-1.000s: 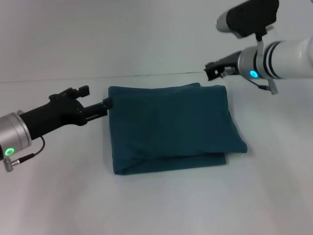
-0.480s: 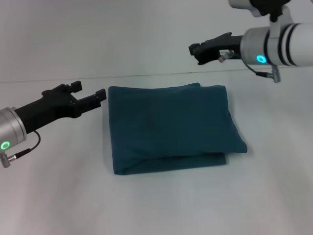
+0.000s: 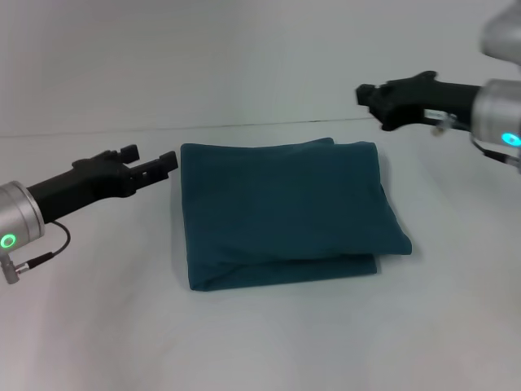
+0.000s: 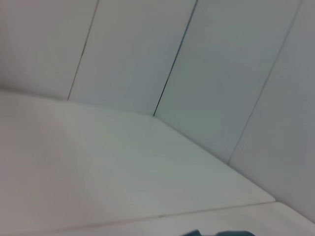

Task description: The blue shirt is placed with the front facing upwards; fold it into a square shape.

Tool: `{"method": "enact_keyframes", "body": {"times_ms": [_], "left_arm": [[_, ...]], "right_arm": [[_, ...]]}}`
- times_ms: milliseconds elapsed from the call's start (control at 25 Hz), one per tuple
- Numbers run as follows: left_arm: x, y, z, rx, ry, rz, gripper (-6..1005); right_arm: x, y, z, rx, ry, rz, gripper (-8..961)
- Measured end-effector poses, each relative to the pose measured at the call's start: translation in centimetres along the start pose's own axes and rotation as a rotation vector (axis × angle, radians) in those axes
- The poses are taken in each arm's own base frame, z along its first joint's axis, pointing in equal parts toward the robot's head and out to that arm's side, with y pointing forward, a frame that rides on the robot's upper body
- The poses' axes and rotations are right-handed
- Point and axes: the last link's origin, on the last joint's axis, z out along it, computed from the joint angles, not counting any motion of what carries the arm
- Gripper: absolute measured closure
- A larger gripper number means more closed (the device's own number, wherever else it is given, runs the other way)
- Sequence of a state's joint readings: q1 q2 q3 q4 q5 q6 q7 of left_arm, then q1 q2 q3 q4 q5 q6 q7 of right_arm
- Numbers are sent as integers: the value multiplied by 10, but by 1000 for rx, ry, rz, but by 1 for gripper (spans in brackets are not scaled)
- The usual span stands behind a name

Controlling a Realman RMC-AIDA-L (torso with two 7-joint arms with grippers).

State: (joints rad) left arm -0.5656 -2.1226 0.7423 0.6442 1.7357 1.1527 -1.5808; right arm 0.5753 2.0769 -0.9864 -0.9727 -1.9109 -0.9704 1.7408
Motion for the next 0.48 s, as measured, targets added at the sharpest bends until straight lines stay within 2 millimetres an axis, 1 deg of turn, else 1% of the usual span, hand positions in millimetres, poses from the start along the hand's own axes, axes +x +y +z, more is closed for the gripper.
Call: {"method": "enact_keyframes", "body": {"times_ms": [200,360,400,440,480], "left_arm": [[-2,-3,1,15,-51,-132,112],[-4,-2,3,15,-69,-179,112],[-5,-1,3,14,-70,-181,113],[-6,-1,4,13,-71,-182,113],[-6,-1,4,13,-72,-185,113]], "right_arm": [[19,-6,-29,-12,-100,-56,939],[38,4,-41,-87,-121,-124,930],[38,4,-41,-87,-121,-124,928],[42,7,-43,-106,-126,-141,926],[49,12,-48,-129,-136,-163,924]]}}
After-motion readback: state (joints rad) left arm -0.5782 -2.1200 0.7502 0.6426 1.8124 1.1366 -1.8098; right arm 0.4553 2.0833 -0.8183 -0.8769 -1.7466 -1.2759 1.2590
